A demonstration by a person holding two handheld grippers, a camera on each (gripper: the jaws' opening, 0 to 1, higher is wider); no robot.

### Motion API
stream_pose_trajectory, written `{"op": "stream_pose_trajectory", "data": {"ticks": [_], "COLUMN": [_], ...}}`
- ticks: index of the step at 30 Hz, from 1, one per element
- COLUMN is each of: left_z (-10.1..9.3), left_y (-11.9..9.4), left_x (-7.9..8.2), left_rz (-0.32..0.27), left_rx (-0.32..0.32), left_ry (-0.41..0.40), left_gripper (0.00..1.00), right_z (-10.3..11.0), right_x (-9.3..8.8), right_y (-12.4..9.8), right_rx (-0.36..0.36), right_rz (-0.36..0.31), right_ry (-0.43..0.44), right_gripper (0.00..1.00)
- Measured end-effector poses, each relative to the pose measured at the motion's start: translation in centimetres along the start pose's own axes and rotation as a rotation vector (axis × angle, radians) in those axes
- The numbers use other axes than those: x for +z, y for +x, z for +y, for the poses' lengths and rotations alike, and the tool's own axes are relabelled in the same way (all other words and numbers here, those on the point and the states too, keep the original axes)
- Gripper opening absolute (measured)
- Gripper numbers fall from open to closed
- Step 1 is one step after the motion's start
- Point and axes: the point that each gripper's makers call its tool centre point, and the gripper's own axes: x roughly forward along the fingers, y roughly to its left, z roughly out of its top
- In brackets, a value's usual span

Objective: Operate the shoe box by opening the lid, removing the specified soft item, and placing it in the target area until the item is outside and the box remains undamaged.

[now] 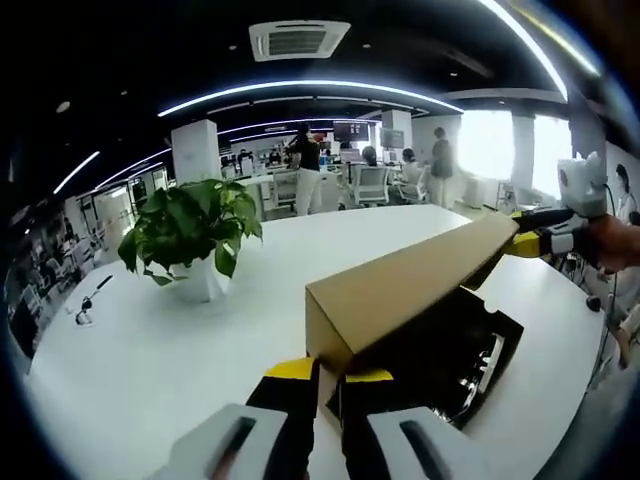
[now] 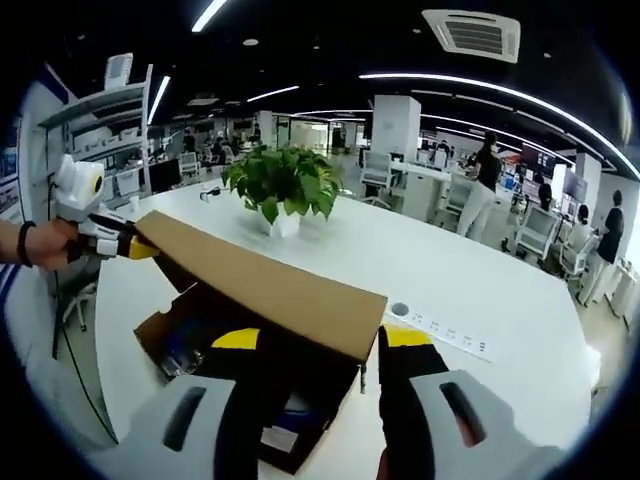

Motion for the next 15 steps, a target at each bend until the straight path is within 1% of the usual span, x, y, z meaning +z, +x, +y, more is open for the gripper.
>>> {"op": "stream_pose_trajectory", "data": {"ticks": [9, 12, 14, 15], "left_z": [0.5, 0.9, 1.0, 1.1], "left_y": [0.5, 0.8, 0.9, 0.9], "left_x": [0.5, 0.6, 0.7, 0.8], "left_rz": [-0.008, -0.012, -0.016, -0.019], "left_rx": [0.004, 0.005, 0.008, 0.010], "left_ry": [-0.002, -0.007, -0.009, -0.006], "left_gripper": [0.06, 0.06, 0.05, 0.05], "right_z": [-1.6, -2.2, -2.9, -3.3], "right_x": [0.5, 0.5, 0.2, 0.0], "right_y": [0.9, 1.2, 1.4, 1.5], "right_rx": [-0.035, -0.052, -0.081, -0.092], "right_rz": [-0.013, -0.011, 0.005, 0.010], "right_ry": [0.017, 0.028, 0.014, 0.021], "right_gripper": [0.22, 0.16, 0.08, 0.05]}}
